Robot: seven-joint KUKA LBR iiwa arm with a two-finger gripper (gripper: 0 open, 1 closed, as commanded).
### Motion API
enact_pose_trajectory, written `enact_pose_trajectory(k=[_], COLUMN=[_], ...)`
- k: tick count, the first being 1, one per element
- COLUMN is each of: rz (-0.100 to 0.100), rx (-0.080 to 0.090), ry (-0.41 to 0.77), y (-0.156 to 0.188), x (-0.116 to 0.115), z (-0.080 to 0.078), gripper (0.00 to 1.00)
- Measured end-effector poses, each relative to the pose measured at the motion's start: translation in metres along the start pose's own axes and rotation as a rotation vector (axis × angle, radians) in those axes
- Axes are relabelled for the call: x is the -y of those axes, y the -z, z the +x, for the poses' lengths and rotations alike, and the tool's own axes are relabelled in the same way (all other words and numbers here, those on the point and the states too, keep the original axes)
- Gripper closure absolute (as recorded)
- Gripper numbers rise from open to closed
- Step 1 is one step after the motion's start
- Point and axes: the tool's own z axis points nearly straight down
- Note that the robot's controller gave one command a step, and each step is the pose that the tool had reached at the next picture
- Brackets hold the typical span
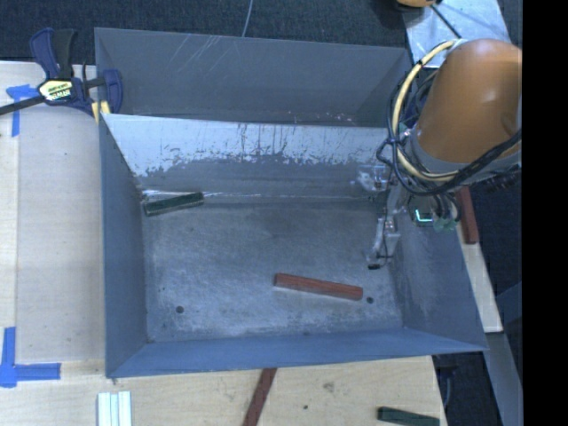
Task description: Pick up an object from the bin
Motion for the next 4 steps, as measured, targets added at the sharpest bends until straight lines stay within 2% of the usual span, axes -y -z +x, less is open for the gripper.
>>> enact_pose_trajectory(k=[1, 2, 3, 4], rz=[0.001, 0.002, 0.000, 0.001], rx=[0.008, 0.012, 0.008, 0.007], ry=[0.001, 0.065, -0.053, 0.096], y=[0.004, -0.042, -0.090, -0.157], x=[0.000, -0.005, -0.001, -0.001], z=[-0.002, 0.024, 0.033, 0.023], gripper=[0.00, 0.00, 0.00, 1.00])
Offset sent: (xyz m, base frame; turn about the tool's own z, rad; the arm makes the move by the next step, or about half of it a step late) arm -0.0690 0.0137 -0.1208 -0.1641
